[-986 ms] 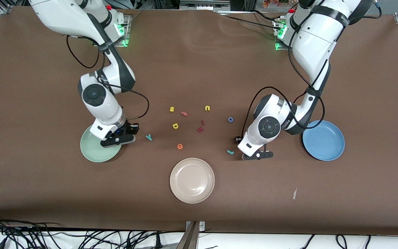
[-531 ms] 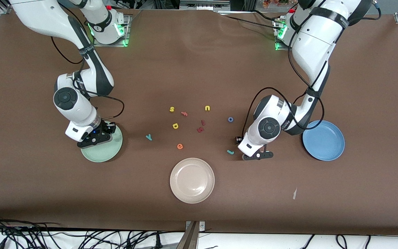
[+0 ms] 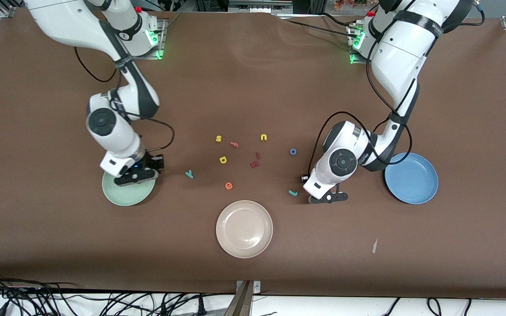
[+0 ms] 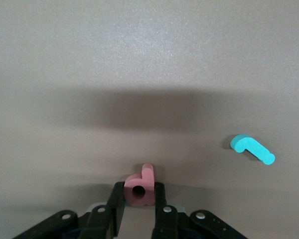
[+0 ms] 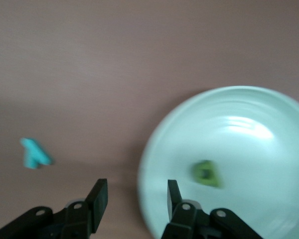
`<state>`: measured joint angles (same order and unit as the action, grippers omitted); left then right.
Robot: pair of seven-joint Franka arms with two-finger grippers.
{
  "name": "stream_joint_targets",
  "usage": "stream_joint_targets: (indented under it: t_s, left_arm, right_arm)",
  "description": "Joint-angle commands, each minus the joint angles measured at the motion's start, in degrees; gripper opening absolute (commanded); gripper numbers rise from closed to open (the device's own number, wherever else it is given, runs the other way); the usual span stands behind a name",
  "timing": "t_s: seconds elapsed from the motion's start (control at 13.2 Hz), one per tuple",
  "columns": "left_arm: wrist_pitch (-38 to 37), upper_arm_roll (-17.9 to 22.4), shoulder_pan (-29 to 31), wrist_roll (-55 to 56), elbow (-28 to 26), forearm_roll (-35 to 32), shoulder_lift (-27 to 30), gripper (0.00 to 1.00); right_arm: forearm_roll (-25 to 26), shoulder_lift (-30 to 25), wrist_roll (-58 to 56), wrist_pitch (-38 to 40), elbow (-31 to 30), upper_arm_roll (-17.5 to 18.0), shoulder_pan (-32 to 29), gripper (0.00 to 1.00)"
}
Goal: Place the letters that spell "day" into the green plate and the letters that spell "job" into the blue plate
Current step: 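Drop the green letter on the green plate while the left gripper grasps the pink letter, then release the pink letter on the blue plate while the right gripper grasps the teal letter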
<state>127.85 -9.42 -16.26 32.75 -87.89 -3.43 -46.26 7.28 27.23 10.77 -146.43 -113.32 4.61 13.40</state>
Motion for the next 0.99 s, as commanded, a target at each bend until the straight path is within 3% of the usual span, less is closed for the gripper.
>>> stream_joint_targets:
  t_s: [0.0,0.23,0.45,0.91]
  left_arm:
    - [0.7,0.1,0.2,-0.3,-0.7,-1.6,-0.2,0.00]
    - [-1.2,0.3,1.2,-0.5,-0.4,-5.8,1.4,0.00]
    - [-7.9,0.2,8.0,-12.4,-0.6,-6.1,6.2,0.00]
    - [-8.9,0.3,20.0,-34.3,-6.7,-6.2,12.4,0.00]
  right_arm:
    - [-1.0,4.0,7.0,-1.5,3.9,0.2,3.9,0.57]
    - [-1.0,6.2,10.0,-2.9,5.3,0.2,6.6,0.57]
    - [-0.3,8.4,12.5,-7.4,5.2,0.2,7.8,0.57]
    - [0.0,8.8,12.4,-9.3,4.0,0.1,7.9,0.57]
